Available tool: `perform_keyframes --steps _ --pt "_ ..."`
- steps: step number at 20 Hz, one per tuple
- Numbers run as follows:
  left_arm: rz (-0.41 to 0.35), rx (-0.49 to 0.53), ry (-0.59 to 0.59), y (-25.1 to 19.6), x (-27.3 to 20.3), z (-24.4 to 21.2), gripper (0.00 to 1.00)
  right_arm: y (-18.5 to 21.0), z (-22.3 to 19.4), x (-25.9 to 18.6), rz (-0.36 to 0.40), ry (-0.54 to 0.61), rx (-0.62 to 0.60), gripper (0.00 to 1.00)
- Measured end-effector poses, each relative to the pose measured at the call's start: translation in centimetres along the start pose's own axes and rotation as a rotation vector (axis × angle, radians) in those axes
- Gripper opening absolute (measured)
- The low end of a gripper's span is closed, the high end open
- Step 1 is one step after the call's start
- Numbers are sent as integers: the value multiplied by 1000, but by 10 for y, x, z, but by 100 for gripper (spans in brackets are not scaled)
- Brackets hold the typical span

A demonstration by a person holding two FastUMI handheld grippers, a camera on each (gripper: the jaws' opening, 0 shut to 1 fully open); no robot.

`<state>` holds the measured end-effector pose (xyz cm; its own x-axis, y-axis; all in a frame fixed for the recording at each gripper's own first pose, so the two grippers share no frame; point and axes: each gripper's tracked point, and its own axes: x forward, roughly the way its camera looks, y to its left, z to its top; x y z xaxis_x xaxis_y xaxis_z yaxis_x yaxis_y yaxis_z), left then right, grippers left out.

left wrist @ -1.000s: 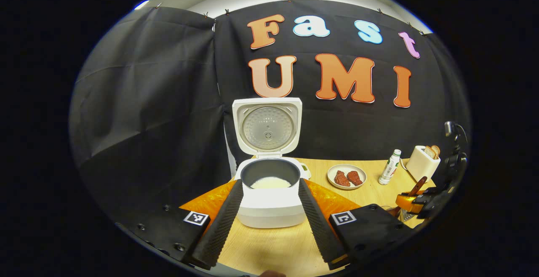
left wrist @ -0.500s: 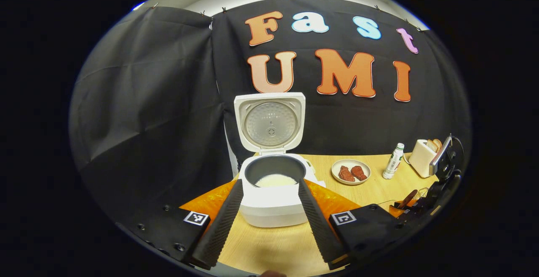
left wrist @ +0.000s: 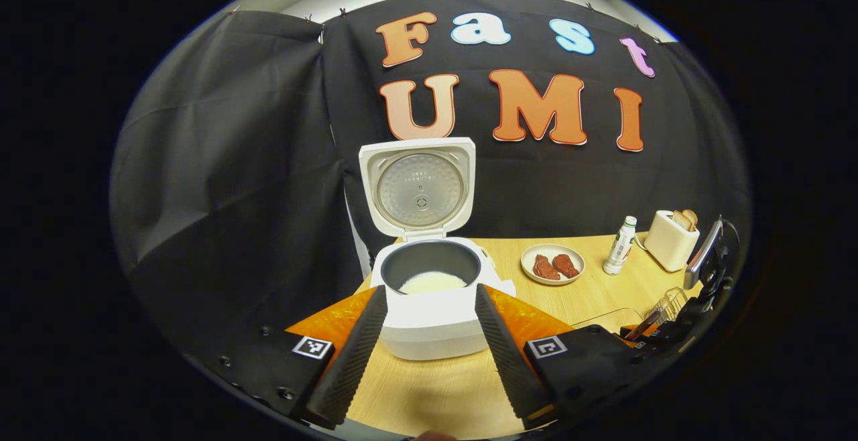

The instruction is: Close the left gripper, press the button to open the rice cooker; take a wooden spoon from the chopstick holder with the right hand, scoop a spoonful of rice and pour it into the rice cooker, then put the wooden spoon back into the chopstick holder.

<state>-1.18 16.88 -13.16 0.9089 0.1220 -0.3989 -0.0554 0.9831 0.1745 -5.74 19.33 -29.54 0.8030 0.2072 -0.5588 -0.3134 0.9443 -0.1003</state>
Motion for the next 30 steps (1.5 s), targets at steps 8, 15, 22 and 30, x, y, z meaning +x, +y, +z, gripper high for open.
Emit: perform_keyframes --steps 8,15,22,30 --pt "-11 22 -2 13 1 -1 90 36 8 8 88 68 233 11" --pt "-7 29 5 28 7 -5 90 29 10 27 78 161 450 11" --pt "-2 19 2 30 11 -5 90 40 12 37 184 260 701 11" --pt "26 -5 16 35 13 -8 90 40 16 42 321 300 878 11"
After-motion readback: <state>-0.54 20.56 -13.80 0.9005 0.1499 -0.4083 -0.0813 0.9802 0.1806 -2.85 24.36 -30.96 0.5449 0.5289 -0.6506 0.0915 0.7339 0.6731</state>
